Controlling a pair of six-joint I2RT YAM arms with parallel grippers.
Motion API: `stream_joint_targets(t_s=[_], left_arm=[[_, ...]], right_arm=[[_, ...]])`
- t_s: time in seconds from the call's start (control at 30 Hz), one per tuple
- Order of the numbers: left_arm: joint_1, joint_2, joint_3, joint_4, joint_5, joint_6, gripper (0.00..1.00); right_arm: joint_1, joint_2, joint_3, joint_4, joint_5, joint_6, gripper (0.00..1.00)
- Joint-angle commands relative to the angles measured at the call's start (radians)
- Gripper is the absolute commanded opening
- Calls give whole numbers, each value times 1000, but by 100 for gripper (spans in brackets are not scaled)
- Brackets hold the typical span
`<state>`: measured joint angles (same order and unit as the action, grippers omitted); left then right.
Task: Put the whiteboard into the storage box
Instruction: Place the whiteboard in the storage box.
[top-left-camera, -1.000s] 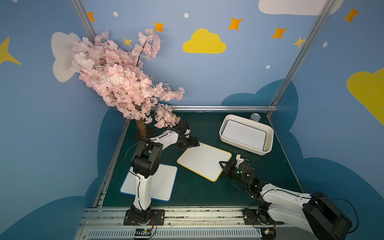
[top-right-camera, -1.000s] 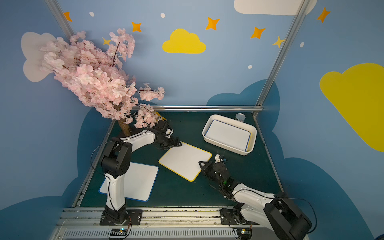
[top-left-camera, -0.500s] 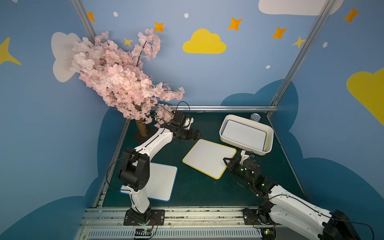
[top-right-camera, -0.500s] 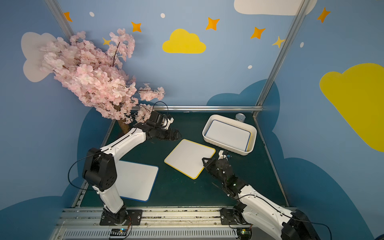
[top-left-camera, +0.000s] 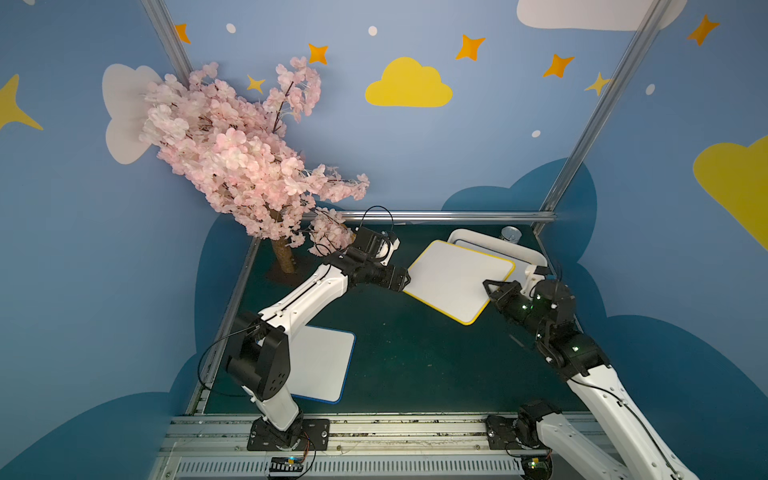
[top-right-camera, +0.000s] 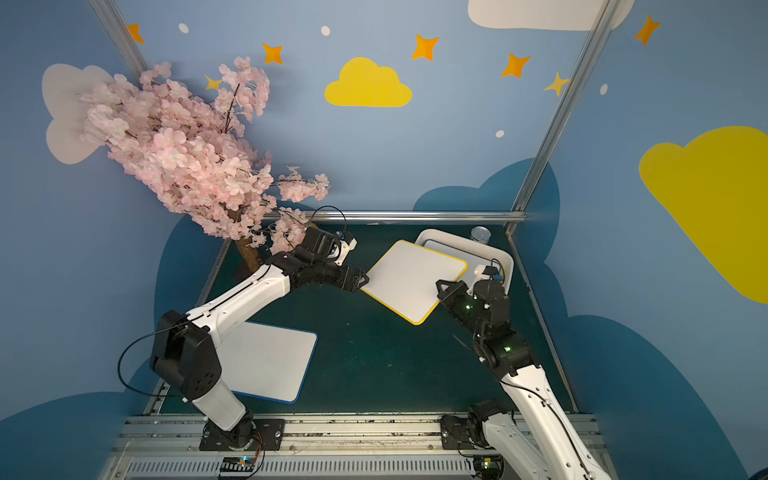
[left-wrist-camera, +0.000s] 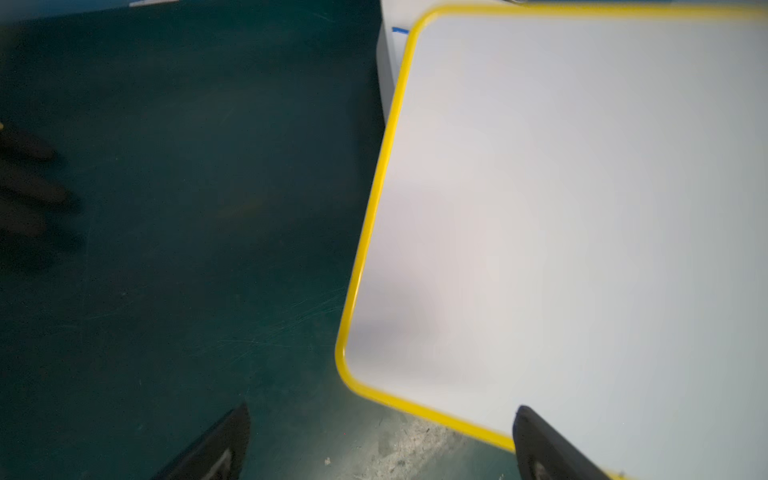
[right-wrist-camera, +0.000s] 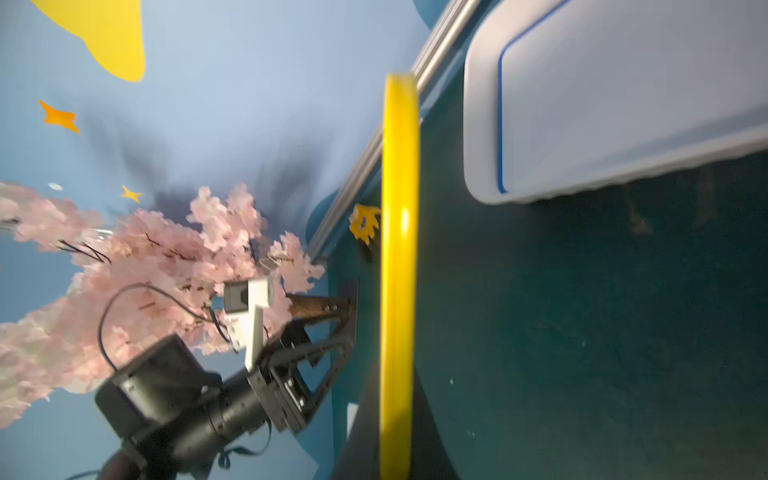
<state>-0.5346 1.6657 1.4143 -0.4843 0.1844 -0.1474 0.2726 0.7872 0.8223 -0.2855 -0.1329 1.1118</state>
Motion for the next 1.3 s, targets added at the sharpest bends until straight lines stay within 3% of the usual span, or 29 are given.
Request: stream_joint_targets(t_s=[0.0,0.3,0.43,0.63,0.93,1.27], left_arm=[[-26,-41,-18,35,-37,56,100],[-67,-48,-32,47,26,69,100],[-91,-44,-34,44,29,82,100],[-124,-45,-54,56,27,113,100],[-151,-23,-56,54,41,123,100],[-161,-11,-50,44,76,123,100]], right_arm=[[-142,37,112,-12,-217,-39,0],[-610,289,251,81,-684,-92,0],[-724,422,280,169,-831,-137,0],[-772,569,364,113,-884,-320,0],[-788,783,389,269,-950,-373,0],[-790,942,443,256,-965,-453,0]])
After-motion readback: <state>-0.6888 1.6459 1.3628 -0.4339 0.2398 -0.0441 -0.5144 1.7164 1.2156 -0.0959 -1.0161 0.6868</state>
